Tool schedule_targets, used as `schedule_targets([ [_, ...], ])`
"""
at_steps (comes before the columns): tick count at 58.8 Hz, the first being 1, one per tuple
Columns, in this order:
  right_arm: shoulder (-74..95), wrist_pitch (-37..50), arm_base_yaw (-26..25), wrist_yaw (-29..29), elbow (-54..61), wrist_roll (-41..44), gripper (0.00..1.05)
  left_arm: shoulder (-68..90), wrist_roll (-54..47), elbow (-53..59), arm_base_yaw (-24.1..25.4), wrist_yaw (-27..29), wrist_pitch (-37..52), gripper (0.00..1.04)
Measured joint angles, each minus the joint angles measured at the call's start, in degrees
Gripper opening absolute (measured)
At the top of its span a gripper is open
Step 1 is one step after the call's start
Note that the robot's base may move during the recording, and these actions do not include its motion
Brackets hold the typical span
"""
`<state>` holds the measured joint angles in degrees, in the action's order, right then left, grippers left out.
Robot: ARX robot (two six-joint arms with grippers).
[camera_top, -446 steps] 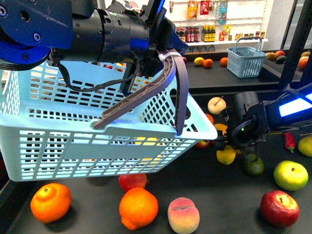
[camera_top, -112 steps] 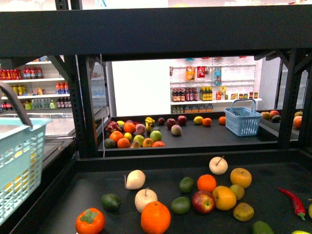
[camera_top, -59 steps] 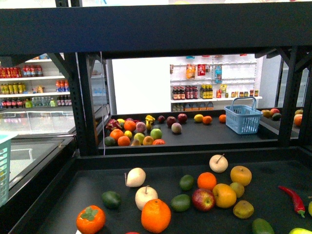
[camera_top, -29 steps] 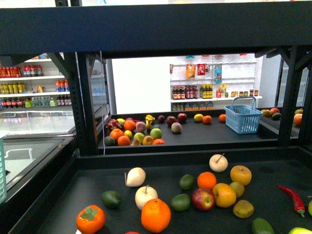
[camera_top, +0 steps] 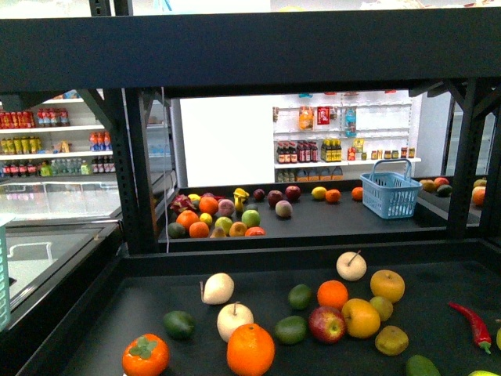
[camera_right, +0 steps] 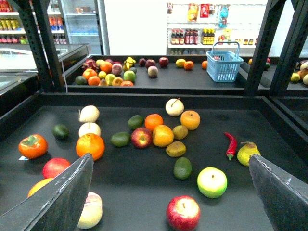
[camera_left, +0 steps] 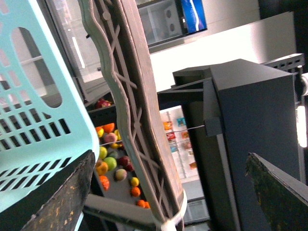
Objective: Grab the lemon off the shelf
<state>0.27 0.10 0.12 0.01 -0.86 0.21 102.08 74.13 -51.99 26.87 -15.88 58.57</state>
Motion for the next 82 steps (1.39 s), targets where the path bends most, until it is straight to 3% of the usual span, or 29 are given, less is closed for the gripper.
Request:
schedule_targets([
  [16,0.0,0.0,0.0,0.0,0.0,0.0,0.97,-29.7,-26.6,11.8,-8.9,11.2,-31.1,0.97],
  [23,0.0,0.0,0.0,0.0,0.0,0.0,0.97,-42.5,-36.5,15.2,-17.4,19.1,-41.2,0.97],
  [31,0.0,0.0,0.0,0.0,0.0,0.0,0.97,-52.8,-44.1,18.9,-29.3,28.8,-45.9,0.97],
  [33,0.0,0.0,0.0,0.0,0.0,0.0,0.97,-55.7,-48.5,21.1,-32.2,26.8,-44.5,0.9],
  [36,0.0,0.0,0.0,0.0,0.0,0.0,0.97,-59.7,-55.7,24.2,-36.5,28.3,-44.3,0.82],
  [43,0.0,0.0,0.0,0.0,0.0,0.0,0.97,-71.7,-69.3,34.8,-50.1,40.7,-45.6,0.55],
  [48,0.0,0.0,0.0,0.0,0.0,0.0,0.97,-76.9,-71.7,40.1,-55.3,44.4,-45.1,0.39],
  [59,0.0,0.0,0.0,0.0,0.0,0.0,0.97,-84.2,-73.1,44.9,-48.8,36.7,-48.2,0.03],
  [67,0.0,0.0,0.0,0.0,0.0,0.0,0.97,-88.2,-73.3,46.6,-42.6,30.8,-50.0,0.03],
  [73,0.0,0.0,0.0,0.0,0.0,0.0,0.97,-95.3,-73.5,47.5,-40.7,28.7,-57.2,0.03],
  [82,0.0,0.0,0.0,0.0,0.0,0.0,0.97,-98.2,-73.5,48.3,-36.3,24.7,-58.1,0.03],
])
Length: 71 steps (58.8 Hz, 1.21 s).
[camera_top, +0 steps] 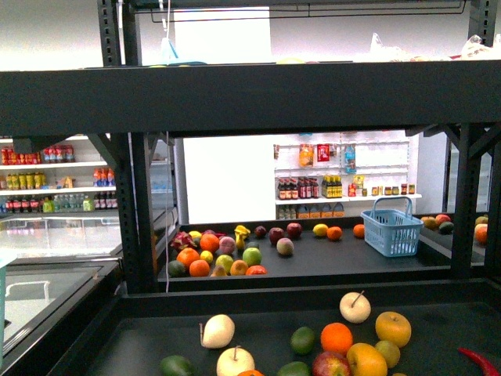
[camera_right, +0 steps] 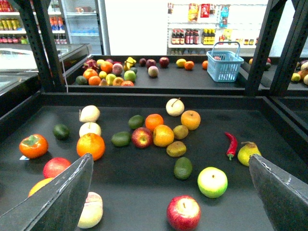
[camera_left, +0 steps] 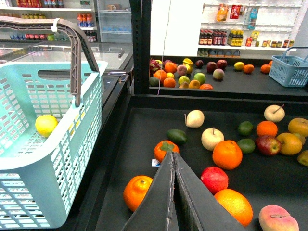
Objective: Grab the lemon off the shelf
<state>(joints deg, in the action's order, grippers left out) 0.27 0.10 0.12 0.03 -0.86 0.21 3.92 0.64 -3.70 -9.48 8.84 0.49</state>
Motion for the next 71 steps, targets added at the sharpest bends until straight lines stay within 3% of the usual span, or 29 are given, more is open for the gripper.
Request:
schedule_targets([
  [5,0.0,0.0,0.0,0.1,0.0,0.0,0.97,-0.9,-0.1,0.4,6.6,-7.8,-0.6,0.03],
  [9,0.0,0.0,0.0,0.0,0.0,0.0,0.97,-1.2,-0.1,0.7,8.8,-7.9,-0.6,0.03],
  [37,0.0,0.0,0.0,0.0,0.0,0.0,0.97,-3.6,0.0,2.9,9.2,-8.8,-0.6,0.04],
  [66,0.0,0.0,0.0,0.0,0.0,0.0,0.97,-3.6,-0.1,2.9,9.2,-8.8,-0.6,0.97],
  [71,0.0,0.0,0.0,0.0,0.0,0.0,0.97,-3.6,-0.2,2.9,9.2,-8.8,-0.6,0.96],
])
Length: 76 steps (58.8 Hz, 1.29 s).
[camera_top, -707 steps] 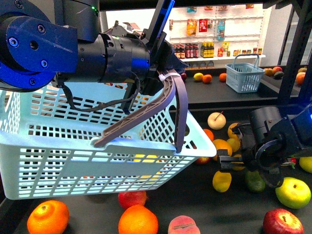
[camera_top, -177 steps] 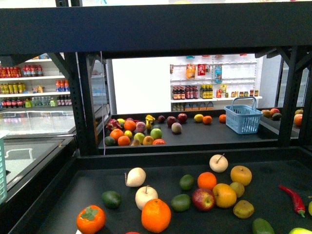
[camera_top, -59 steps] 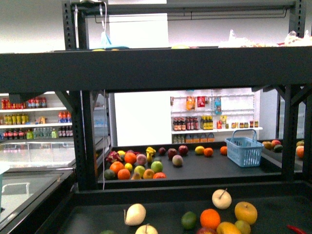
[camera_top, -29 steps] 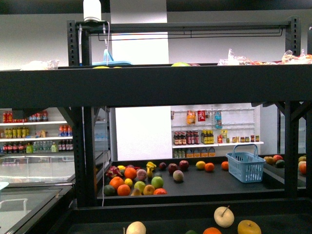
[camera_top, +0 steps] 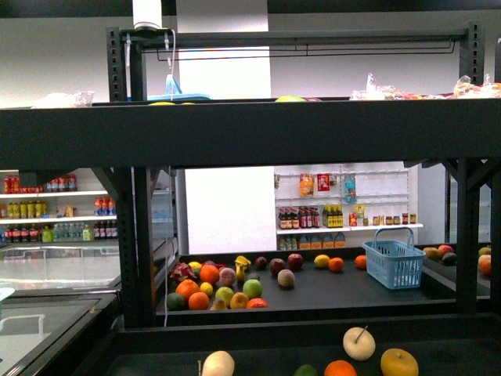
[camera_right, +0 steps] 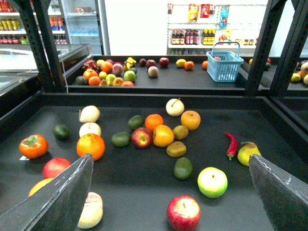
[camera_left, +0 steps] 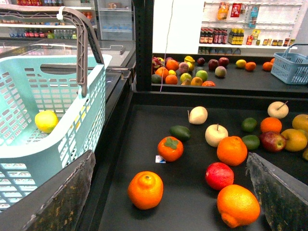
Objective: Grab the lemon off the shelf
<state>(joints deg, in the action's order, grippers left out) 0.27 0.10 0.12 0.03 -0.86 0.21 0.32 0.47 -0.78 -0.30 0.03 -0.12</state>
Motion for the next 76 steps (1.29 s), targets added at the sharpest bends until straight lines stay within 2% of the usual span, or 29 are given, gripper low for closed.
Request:
schedule_targets([
  [76,0.0,0.0,0.0,0.0,0.0,0.0,0.97,0.0,0.0,0.0,0.0,0.0,0.0,0.97],
])
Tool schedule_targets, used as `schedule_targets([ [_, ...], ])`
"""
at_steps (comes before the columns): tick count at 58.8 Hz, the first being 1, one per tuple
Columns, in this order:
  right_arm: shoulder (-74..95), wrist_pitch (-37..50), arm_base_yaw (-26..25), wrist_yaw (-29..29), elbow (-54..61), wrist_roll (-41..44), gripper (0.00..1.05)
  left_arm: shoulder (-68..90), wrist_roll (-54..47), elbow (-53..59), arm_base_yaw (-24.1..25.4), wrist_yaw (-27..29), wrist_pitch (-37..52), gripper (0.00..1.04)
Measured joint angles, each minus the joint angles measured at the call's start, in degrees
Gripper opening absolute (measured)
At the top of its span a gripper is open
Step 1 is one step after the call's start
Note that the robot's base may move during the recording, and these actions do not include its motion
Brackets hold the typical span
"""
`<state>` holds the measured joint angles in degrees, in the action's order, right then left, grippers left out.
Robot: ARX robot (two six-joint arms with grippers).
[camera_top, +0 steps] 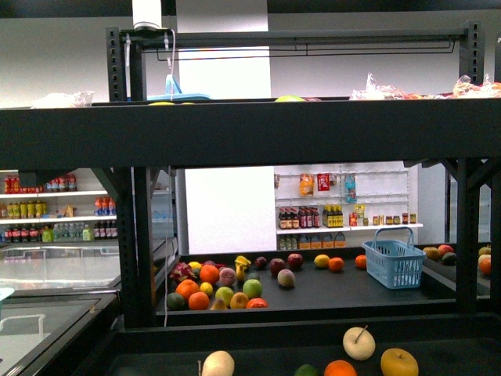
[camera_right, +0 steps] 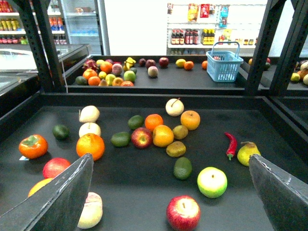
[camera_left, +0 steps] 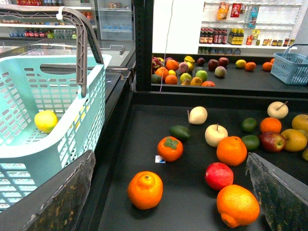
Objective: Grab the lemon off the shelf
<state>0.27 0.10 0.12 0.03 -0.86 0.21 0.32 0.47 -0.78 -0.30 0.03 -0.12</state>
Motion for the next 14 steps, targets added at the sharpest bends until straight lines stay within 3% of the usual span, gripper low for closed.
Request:
schedule_targets([
  [14,0.0,0.0,0.0,0.0,0.0,0.0,0.97,0.0,0.0,0.0,0.0,0.0,0.0,0.97],
])
